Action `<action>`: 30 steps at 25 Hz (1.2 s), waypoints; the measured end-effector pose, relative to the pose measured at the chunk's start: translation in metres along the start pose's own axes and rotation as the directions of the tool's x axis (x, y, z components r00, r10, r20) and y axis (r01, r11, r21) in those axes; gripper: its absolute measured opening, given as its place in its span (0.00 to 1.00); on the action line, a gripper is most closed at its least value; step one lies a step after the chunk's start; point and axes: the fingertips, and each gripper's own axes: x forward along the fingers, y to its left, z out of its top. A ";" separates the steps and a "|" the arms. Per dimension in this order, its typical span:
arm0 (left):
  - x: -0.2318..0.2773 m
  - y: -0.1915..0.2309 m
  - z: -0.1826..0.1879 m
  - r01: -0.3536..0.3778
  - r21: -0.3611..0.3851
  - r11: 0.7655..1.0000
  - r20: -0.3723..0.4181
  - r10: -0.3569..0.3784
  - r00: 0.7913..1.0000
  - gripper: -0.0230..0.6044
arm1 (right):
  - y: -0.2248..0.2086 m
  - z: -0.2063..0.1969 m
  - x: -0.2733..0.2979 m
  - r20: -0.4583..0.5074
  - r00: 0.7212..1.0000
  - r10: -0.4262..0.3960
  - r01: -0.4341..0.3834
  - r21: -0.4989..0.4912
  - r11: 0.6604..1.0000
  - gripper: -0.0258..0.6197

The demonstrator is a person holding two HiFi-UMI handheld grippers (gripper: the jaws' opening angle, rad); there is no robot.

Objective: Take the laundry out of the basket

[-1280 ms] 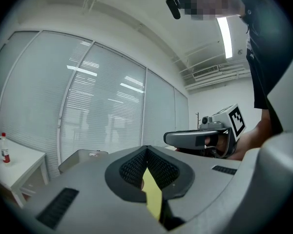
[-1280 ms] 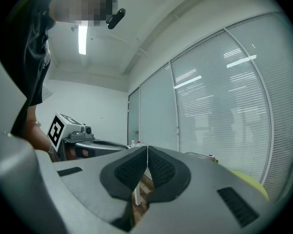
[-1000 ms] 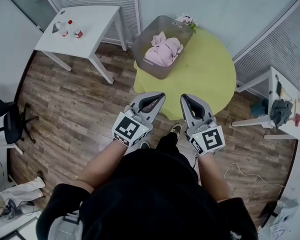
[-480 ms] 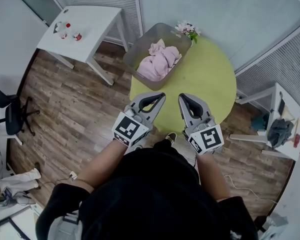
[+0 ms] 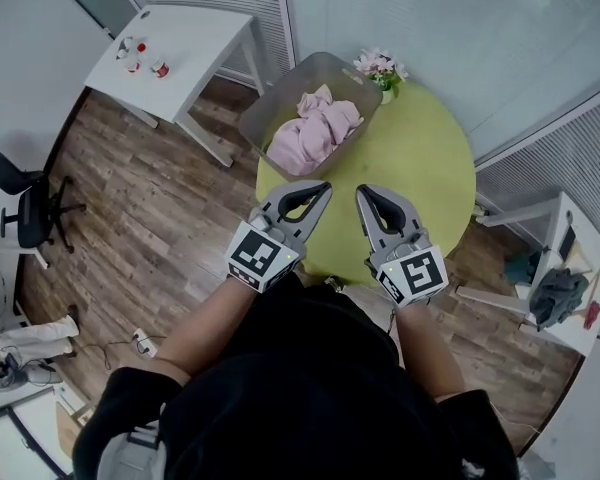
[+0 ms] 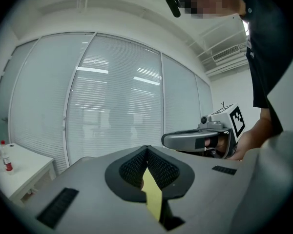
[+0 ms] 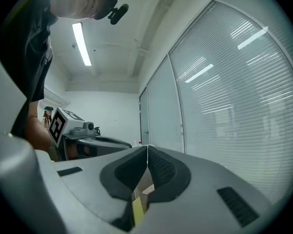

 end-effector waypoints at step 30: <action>0.122 0.151 -0.048 0.088 0.001 0.996 -0.208 -0.086 0.974 0.04 | -0.120 -0.023 0.131 -0.053 0.989 -0.137 0.138 0.013 0.990 0.08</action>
